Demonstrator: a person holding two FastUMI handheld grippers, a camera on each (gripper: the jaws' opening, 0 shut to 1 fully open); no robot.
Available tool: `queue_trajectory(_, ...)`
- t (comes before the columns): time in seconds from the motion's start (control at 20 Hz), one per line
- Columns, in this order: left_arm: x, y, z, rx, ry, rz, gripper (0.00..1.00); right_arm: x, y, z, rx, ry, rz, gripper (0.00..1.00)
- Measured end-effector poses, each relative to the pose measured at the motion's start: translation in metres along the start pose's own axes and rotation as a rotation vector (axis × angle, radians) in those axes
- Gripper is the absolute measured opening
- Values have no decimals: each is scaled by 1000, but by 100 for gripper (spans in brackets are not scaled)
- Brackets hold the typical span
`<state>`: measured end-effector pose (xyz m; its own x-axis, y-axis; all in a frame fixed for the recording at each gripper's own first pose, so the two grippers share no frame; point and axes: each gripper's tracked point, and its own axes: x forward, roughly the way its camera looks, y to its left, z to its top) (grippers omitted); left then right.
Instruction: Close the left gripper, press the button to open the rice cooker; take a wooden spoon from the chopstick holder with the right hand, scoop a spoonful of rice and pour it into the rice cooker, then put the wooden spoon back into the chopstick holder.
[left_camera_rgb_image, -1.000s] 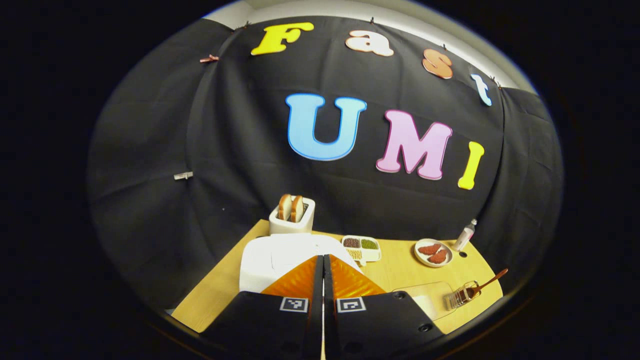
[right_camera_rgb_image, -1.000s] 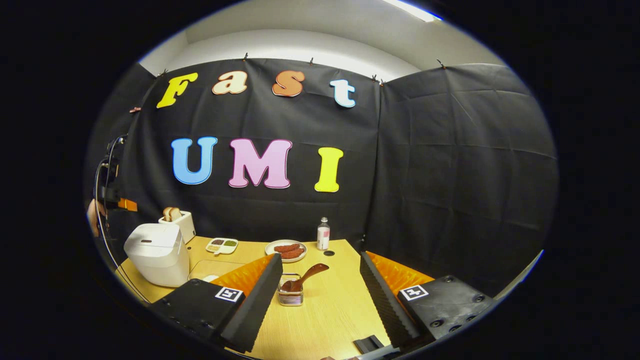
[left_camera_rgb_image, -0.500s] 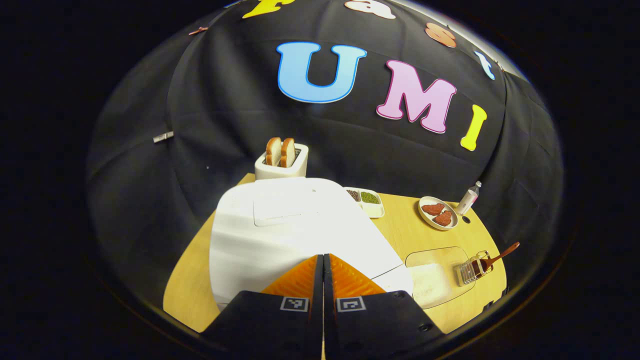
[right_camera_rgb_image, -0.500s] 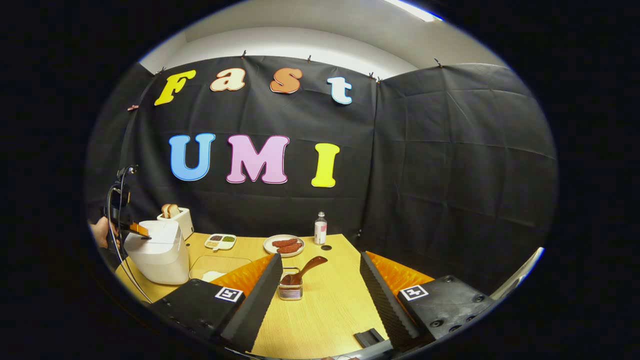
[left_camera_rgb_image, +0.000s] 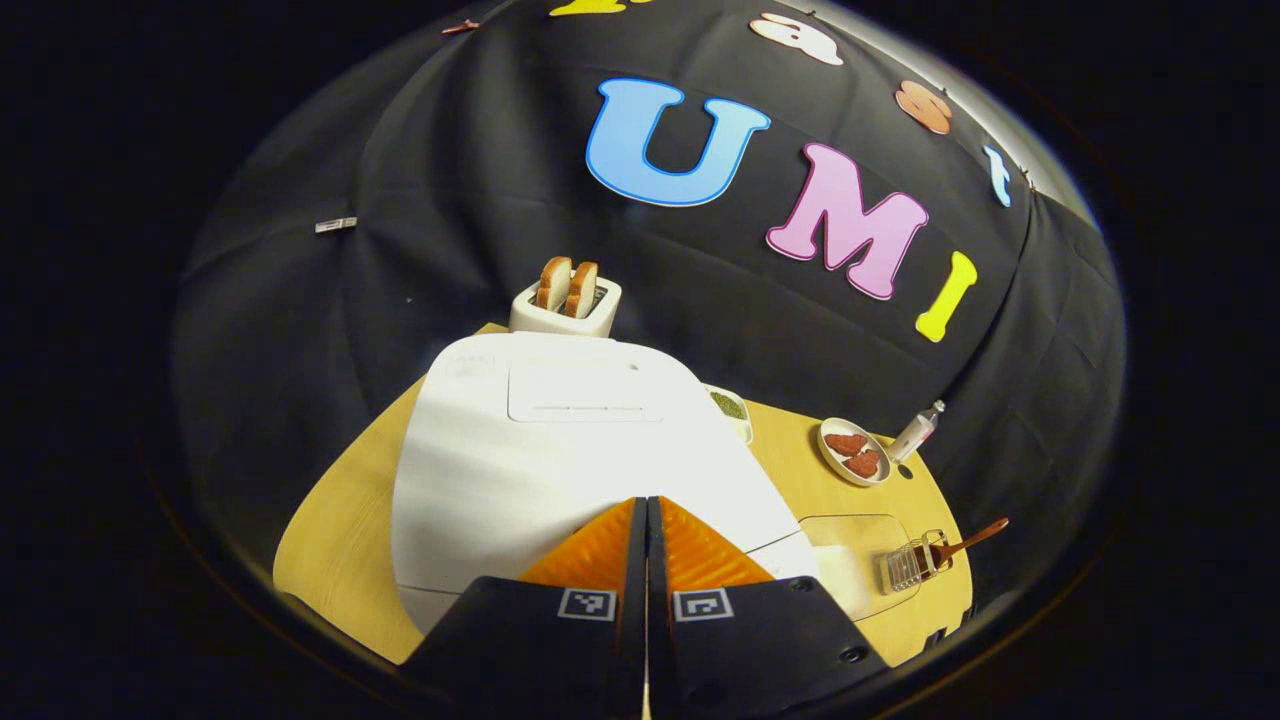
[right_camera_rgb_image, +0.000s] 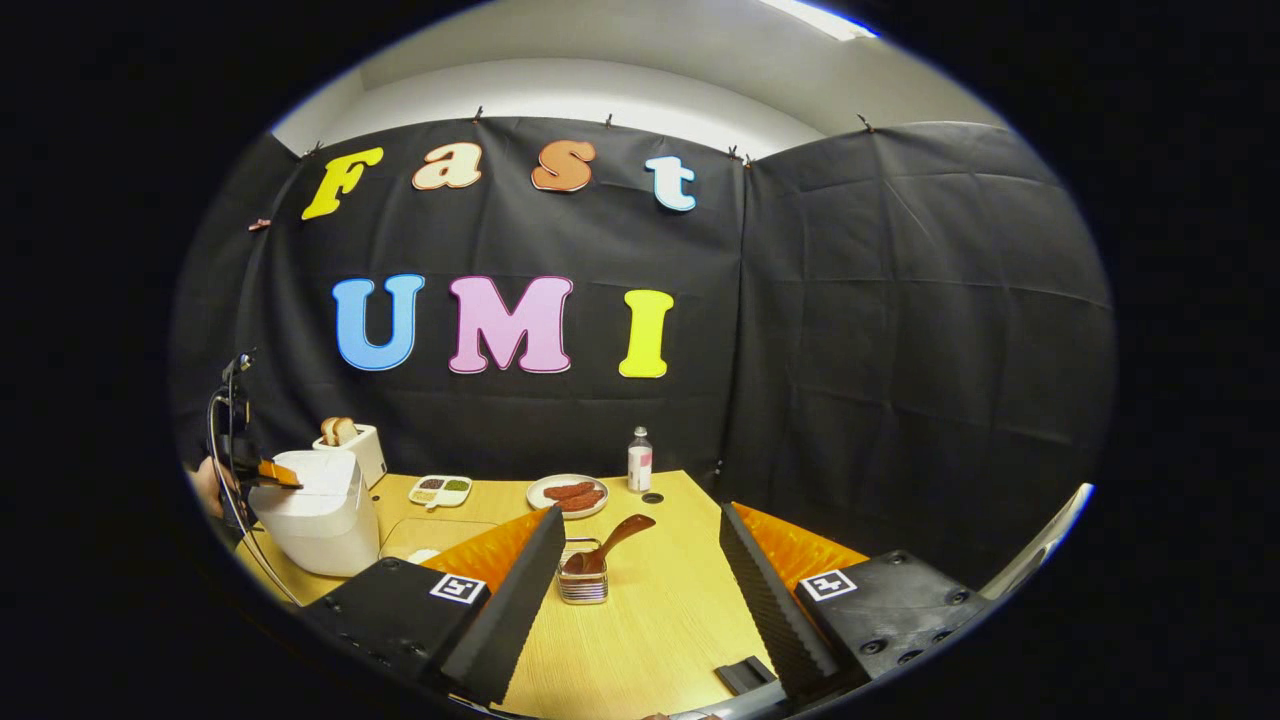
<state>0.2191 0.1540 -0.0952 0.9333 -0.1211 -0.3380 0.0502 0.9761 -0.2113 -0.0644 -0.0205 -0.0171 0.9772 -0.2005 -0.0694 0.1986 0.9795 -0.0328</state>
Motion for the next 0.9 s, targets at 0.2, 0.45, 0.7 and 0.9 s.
queue_trajectory(0.2,-20,-8,42,105,-150,52,7,11,-2,-3,6,5,20,98)
queue_trajectory(0.45,-90,-38,141,253,-454,157,8,51,-2,-13,30,30,71,98)
queue_trajectory(0.7,-154,-82,173,306,-594,176,9,104,3,-34,52,77,136,98)
queue_trajectory(0.9,-183,-120,142,328,-572,163,29,137,11,-69,88,162,194,98)
